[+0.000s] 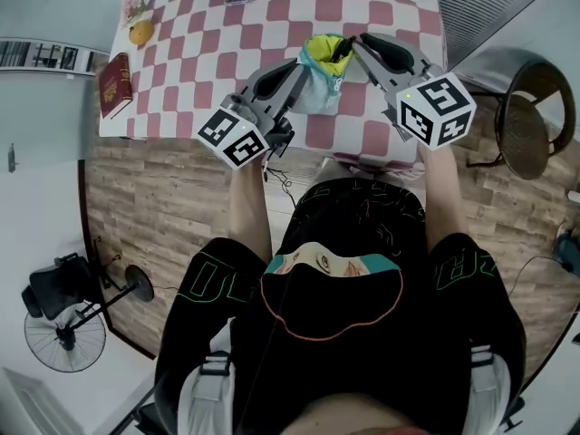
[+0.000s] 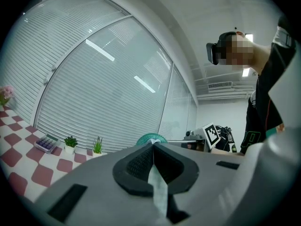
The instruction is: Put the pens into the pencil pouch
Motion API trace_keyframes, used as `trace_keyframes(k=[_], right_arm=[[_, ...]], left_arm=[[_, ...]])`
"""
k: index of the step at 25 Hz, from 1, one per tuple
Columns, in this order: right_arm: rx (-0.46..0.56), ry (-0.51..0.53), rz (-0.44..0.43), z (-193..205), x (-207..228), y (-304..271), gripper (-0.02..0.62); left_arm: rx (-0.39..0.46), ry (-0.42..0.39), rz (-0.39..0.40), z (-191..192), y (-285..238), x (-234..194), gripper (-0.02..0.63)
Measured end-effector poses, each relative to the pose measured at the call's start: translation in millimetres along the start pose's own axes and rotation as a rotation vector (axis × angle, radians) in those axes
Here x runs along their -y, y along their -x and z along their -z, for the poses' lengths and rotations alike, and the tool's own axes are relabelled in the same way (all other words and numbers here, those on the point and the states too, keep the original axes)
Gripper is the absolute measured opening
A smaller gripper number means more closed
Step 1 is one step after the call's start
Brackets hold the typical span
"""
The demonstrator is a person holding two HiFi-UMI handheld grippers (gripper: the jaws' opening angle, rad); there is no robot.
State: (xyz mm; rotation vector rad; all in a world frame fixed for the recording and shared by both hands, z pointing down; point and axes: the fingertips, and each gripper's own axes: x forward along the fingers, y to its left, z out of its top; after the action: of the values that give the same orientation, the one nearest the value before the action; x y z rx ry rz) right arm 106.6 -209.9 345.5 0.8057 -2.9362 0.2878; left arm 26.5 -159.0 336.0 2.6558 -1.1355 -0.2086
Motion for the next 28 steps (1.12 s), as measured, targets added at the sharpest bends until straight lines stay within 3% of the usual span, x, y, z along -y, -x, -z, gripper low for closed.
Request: trace_keyframes(k=[13, 23, 28], right_arm=[[0.086, 0.027, 0.065, -32.1, 17.1, 0.4, 0.003], [0.193, 0.059, 0.156, -91.3, 55.2, 5.6, 0.003], [0.219, 0.043, 0.236, -112.2, 82.2, 11.6, 0.003]], left_arm=[[0.026, -0.031, -0.005, -16.5, -14.0, -2.3, 0.0], [0.105, -0.138, -0.138, -80.7, -58.1, -26.8, 0.0], [0.138, -0.128, -0.25, -103.9, -77.2, -44.3, 0.0]])
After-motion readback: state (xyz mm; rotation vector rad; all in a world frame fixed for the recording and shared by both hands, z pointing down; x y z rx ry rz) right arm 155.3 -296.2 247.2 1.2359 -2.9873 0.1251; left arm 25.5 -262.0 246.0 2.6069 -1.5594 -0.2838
